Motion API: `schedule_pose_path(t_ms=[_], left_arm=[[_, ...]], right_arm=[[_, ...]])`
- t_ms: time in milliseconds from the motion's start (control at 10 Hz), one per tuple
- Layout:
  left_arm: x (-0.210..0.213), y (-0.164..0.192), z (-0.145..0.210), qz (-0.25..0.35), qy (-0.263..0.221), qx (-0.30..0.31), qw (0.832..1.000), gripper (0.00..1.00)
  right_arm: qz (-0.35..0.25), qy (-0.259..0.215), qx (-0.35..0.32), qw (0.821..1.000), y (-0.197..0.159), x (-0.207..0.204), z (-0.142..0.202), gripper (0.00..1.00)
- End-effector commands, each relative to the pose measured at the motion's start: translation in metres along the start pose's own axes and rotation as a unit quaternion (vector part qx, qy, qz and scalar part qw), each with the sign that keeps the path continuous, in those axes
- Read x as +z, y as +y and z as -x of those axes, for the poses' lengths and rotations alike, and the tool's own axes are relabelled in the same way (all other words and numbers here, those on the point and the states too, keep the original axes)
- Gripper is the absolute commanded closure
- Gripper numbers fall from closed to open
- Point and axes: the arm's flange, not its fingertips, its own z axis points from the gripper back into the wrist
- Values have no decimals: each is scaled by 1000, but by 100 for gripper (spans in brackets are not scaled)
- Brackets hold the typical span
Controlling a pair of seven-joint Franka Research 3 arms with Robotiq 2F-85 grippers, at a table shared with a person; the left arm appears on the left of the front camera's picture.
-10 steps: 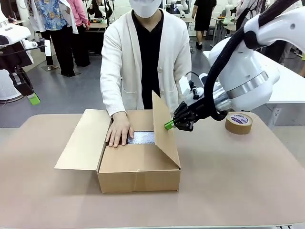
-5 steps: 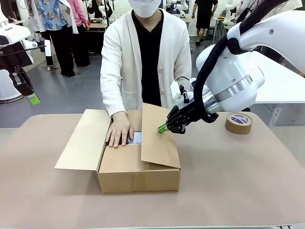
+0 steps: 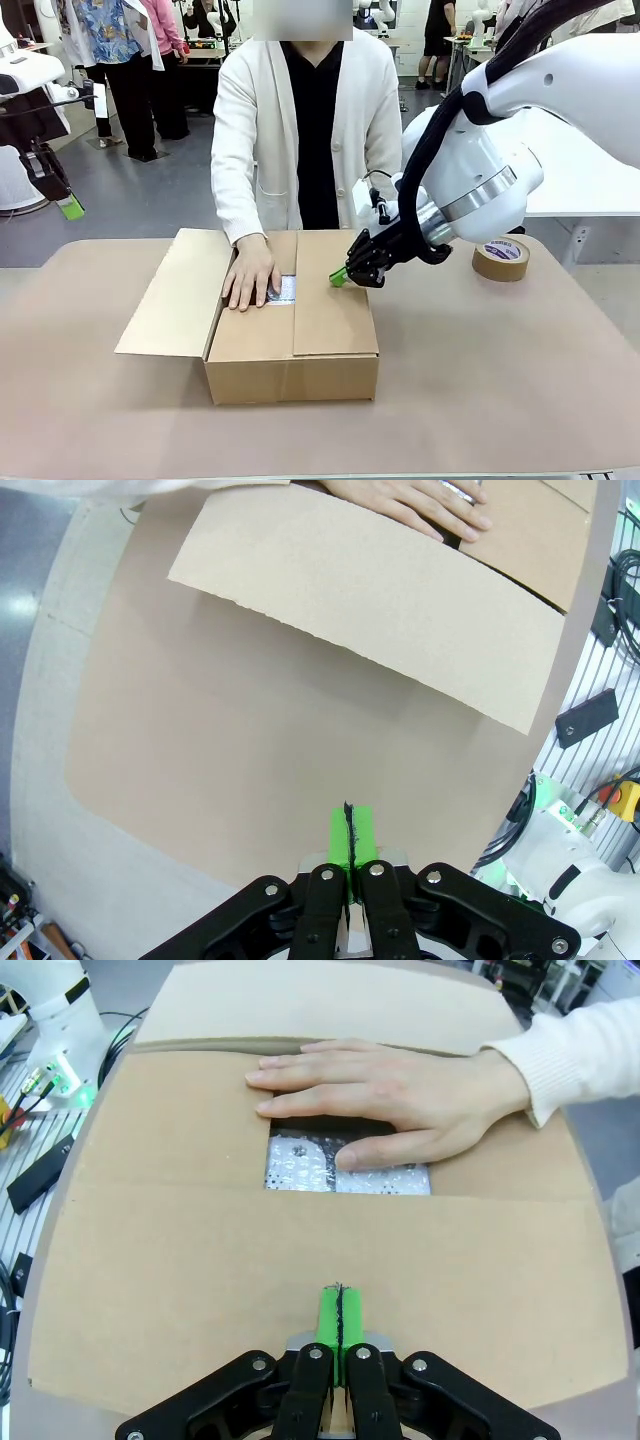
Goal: Wrap the clocks to prevent damage.
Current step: Push the right (or left) flap of the Package Box to close it.
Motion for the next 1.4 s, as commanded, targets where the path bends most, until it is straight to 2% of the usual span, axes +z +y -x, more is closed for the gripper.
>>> schedule_pose_path(t_ms=[0, 300, 400, 1300], left_arm=[[1, -1, 0, 5, -3, 10, 1000, 99], [1, -1, 0, 5, -3, 10, 1000, 99], [1, -1, 0, 5, -3, 10, 1000, 99], [1, -1, 0, 5, -3, 10, 1000, 99]], right_arm=[[-7, 34, -14, 999, -4, -17, 7, 99], [-16, 33, 0, 999, -4, -14, 4, 99], [-3, 5, -6, 1000, -2, -1, -1, 99], [-3, 5, -6, 1000, -2, -1, -1, 99]])
